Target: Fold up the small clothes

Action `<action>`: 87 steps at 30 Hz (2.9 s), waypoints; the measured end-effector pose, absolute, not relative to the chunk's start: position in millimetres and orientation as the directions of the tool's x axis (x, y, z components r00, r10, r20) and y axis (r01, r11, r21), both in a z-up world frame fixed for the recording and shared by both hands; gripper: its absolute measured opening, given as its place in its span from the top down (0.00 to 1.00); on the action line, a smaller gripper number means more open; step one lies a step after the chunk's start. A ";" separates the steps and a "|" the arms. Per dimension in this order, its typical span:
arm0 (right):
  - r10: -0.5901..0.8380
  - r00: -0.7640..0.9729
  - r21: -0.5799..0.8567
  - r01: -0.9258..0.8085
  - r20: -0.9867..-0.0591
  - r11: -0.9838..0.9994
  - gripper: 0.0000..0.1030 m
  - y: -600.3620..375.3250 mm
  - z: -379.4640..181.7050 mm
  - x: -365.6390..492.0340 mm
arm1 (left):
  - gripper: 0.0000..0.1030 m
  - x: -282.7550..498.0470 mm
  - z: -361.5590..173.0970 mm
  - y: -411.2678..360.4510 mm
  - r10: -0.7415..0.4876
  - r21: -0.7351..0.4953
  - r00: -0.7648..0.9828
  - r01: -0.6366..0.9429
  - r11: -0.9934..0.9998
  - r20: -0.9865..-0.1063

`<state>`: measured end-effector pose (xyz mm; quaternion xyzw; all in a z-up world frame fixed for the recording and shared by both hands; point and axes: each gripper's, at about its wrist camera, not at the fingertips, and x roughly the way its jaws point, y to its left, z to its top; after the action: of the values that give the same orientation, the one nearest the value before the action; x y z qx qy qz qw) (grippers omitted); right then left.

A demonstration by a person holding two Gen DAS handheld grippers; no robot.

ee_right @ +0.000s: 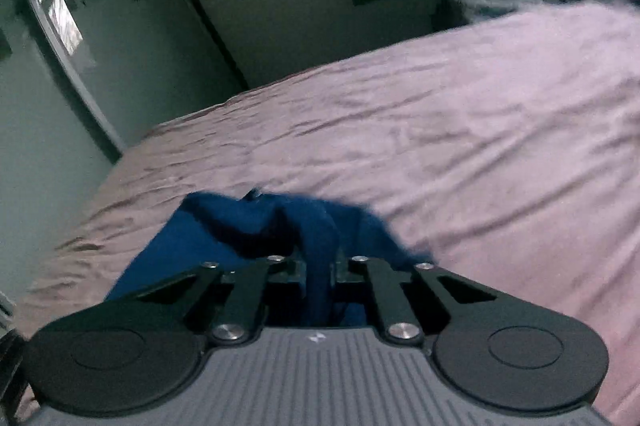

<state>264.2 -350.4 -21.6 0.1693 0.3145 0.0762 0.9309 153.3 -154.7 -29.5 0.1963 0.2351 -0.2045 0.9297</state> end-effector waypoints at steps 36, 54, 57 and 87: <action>0.159 0.802 0.200 -0.051 -0.576 0.978 0.56 -303.2 -15.3 147.2 | 0.04 144.8 -22.5 -139.7 -0.226 0.109 0.761 0.363 0.925 -0.608; 0.228 0.786 0.313 -0.046 -0.575 0.949 0.30 -328.0 -29.5 120.2 | 0.03 165.7 -3.3 -108.0 -0.279 0.042 0.781 0.362 0.931 -0.560; 0.281 0.769 0.384 -0.050 -0.575 0.922 0.30 -341.9 -37.8 131.9 | 0.03 197.5 0.8 -84.8 -0.378 -0.131 0.706 0.379 0.916 -0.599; 0.577 0.748 0.684 -0.234 -0.327 0.691 0.72 -315.2 -19.4 216.3 | 0.72 254.9 17.4 -40.5 -0.588 -0.349 0.644 0.473 0.809 -0.490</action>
<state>216.3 -315.2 -19.4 0.3181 0.2694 0.2308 0.8792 254.9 -40.5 17.4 -0.0947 0.3026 -0.2940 0.9017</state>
